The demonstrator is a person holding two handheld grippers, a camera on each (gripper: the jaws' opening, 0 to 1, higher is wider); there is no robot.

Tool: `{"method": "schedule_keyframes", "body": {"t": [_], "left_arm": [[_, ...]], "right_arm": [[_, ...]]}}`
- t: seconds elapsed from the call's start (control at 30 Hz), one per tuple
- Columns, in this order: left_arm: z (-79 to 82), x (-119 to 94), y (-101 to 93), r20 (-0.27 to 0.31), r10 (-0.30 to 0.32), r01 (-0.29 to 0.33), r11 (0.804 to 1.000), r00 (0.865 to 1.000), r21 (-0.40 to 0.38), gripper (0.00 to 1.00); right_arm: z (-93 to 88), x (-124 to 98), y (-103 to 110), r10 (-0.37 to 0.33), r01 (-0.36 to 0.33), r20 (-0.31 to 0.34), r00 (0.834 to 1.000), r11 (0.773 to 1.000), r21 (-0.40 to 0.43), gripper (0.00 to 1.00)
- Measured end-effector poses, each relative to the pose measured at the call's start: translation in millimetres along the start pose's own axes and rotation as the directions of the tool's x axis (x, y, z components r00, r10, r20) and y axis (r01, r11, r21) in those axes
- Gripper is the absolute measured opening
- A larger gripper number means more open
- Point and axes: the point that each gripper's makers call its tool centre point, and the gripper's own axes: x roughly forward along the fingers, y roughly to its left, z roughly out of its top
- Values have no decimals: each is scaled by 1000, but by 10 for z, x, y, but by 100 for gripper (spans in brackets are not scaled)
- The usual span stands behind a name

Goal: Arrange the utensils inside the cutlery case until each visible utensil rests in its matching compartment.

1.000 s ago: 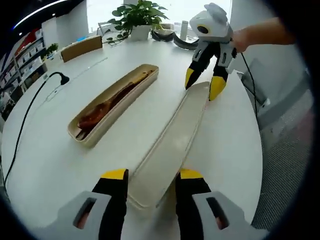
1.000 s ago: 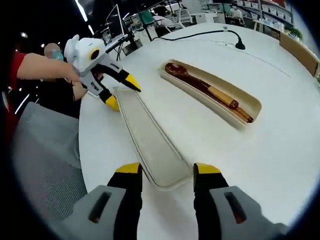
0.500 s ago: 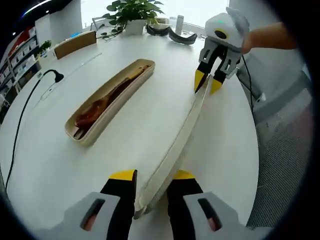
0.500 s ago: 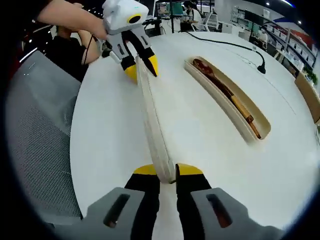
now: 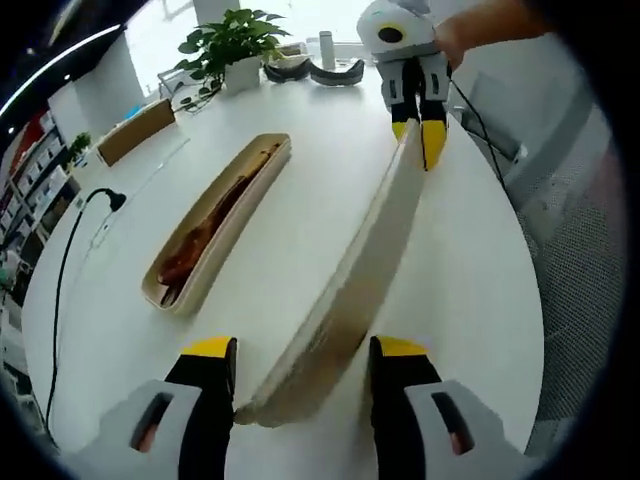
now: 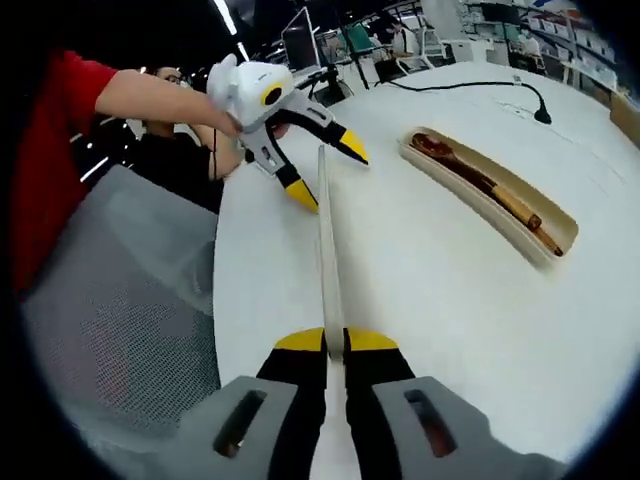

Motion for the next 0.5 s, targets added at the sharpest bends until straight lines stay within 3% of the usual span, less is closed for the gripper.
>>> {"method": "schedule_keyframes", "body": {"t": [0.03,0.07,0.13,0.23,0.3,0.37,0.47,0.5], "left_arm": [[19,-2,1,12,10,-10,1000,1000,19,66],[61,1,-17,37,8,-10,998,999,58,67],[55,2,-103,29,-24,21,995,999,94,64],[97,15,-156,36,-44,38,989,998,145,63],[138,27,-209,33,-61,53,979,998,195,62],[177,40,-238,32,-65,55,970,997,238,61],[193,58,-242,27,-67,58,967,997,247,59],[184,62,-239,21,-72,64,965,997,253,56]], "right_arm": [[15,-3,59,47,-48,21,999,997,60,2],[1,-17,49,48,-49,17,999,995,92,2],[-46,-41,71,84,-83,-6,996,986,145,2],[-72,-50,149,152,-145,-40,988,980,133,1],[-11,-66,123,155,-147,-36,987,976,162,1],[28,-94,164,195,-177,-52,980,955,237,1],[80,-109,146,206,-191,-53,977,959,209,1],[101,-112,88,186,-166,-49,981,948,271,2]]}}
